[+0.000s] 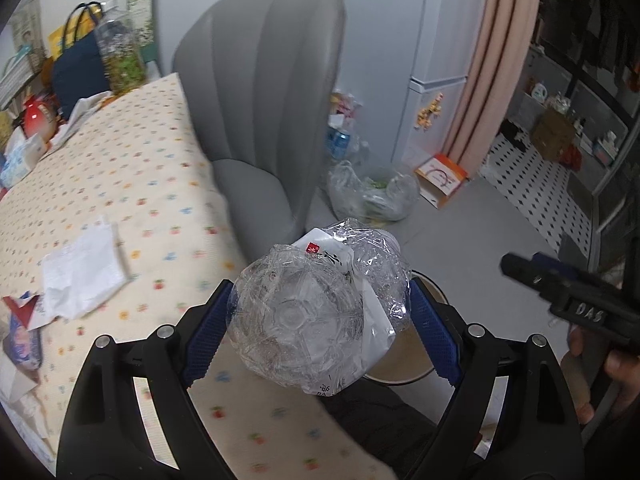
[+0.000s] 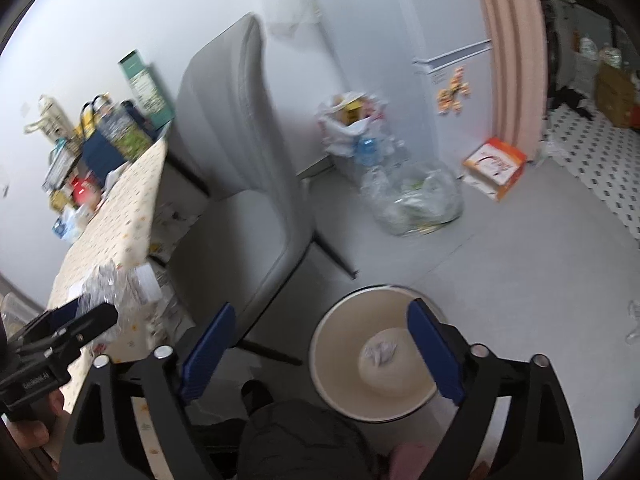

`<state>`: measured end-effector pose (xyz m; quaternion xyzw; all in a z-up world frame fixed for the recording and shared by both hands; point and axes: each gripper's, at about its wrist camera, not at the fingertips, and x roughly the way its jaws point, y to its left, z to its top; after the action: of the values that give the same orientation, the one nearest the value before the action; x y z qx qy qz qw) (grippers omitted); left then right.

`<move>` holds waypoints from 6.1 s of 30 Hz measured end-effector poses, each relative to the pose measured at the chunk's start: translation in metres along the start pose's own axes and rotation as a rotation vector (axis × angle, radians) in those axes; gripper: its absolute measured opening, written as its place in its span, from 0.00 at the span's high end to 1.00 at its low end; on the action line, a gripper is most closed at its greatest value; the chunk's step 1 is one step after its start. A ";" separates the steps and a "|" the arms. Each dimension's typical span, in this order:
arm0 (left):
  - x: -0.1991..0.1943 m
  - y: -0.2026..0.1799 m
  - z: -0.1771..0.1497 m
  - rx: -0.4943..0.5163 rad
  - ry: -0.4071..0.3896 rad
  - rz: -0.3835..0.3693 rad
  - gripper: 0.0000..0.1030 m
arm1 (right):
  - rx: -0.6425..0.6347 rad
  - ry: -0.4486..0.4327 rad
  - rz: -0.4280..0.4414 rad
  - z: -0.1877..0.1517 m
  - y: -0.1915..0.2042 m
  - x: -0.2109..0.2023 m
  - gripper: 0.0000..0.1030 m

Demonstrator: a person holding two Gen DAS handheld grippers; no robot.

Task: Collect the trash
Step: 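Carry both items to the trash bin while the right gripper drops the paper in, then open the left gripper over the bin to drop the plastic bag, then move both tools back over the table toward the remaining trash, then grasp the crumpled white tissue with the left gripper and lift it, then grasp the white paper piece with the right gripper while the left gripper holds the tissue, then carry both items to the bin while the right gripper drops the white paper in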

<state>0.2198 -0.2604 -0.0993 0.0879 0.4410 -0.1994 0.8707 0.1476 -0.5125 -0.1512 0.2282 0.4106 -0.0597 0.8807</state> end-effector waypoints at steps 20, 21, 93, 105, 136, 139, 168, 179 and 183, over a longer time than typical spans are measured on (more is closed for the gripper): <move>0.018 -0.056 0.014 0.048 0.016 -0.078 0.06 | 0.074 -0.085 -0.086 0.014 -0.058 -0.044 0.08; 0.015 -0.051 0.013 0.030 0.010 -0.080 0.06 | 0.070 -0.083 -0.083 0.013 -0.055 -0.043 0.08; -0.231 0.261 -0.227 -0.646 -0.383 0.314 0.06 | -0.651 -0.087 0.353 -0.122 0.317 -0.091 0.07; -0.181 0.264 -0.219 -0.594 -0.260 0.298 0.06 | -0.627 -0.036 0.356 -0.129 0.311 -0.065 0.07; -0.240 0.269 -0.216 -0.630 -0.329 0.332 0.94 | -0.782 -0.001 0.493 -0.129 0.392 -0.058 0.08; -0.242 0.279 -0.227 -0.668 -0.330 0.339 0.94 | -0.803 0.015 0.493 -0.133 0.406 -0.051 0.08; -0.245 0.281 -0.234 -0.665 -0.333 0.326 0.94 | -0.762 0.115 0.531 -0.128 0.424 -0.029 0.59; -0.225 0.242 -0.184 -0.547 -0.336 0.238 0.94 | -0.620 0.075 0.566 -0.094 0.353 -0.064 0.59; -0.219 0.225 -0.166 -0.505 -0.334 0.213 0.94 | -0.584 0.051 0.547 -0.085 0.327 -0.070 0.59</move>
<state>0.0772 0.0568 -0.0272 -0.1190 0.3158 -0.0031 0.9413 0.1386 -0.1893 -0.0304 0.0706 0.3563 0.3019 0.8814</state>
